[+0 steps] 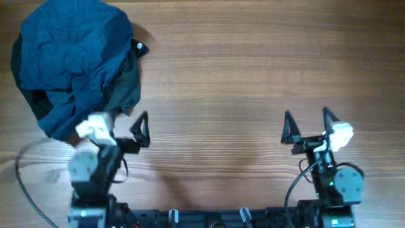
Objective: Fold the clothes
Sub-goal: 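Raise both arms from rest toward the clothes pile, then lower the left gripper onto the clothes pile and grasp the navy shorts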
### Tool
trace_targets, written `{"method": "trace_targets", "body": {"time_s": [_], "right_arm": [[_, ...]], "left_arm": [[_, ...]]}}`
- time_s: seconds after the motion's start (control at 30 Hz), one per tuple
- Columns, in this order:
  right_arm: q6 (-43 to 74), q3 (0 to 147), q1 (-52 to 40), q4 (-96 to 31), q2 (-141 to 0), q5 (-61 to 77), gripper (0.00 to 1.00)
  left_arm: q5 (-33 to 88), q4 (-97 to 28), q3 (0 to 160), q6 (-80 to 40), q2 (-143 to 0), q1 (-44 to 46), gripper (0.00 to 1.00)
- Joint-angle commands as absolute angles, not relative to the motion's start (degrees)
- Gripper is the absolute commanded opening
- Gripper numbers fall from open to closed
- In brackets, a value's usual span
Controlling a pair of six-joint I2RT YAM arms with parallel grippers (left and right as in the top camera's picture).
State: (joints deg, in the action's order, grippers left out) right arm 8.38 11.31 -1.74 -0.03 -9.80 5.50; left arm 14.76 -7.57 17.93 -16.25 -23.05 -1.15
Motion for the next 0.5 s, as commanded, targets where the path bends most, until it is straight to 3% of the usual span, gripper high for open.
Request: {"method": "trace_targets", "body": {"time_s": [0.0, 0.27, 0.37, 0.47], "right_arm": [[7.0, 22.8, -2.1, -3.4, -21.8, 4.1, 1.00], [6.0, 57.1, -2.1, -24.8, -59.5, 5.0, 1.00], [6.0, 67.0, -2.1, -32.4, -72.0, 7.4, 1.00], [6.4, 67.8, -2.1, -30.8, -79.2, 8.3, 1.00]], "left_arm": [[14.1, -13.9, 35.1, -17.2, -40.8, -1.4, 1.00], [13.6, -39.1, 76.3, -13.4, -73.7, -1.4, 1.00], [13.4, -40.4, 81.3, -10.5, -78.8, -1.4, 1.00], [11.1, -41.3, 81.2, -10.3, -80.6, -1.5, 1.00]]}}
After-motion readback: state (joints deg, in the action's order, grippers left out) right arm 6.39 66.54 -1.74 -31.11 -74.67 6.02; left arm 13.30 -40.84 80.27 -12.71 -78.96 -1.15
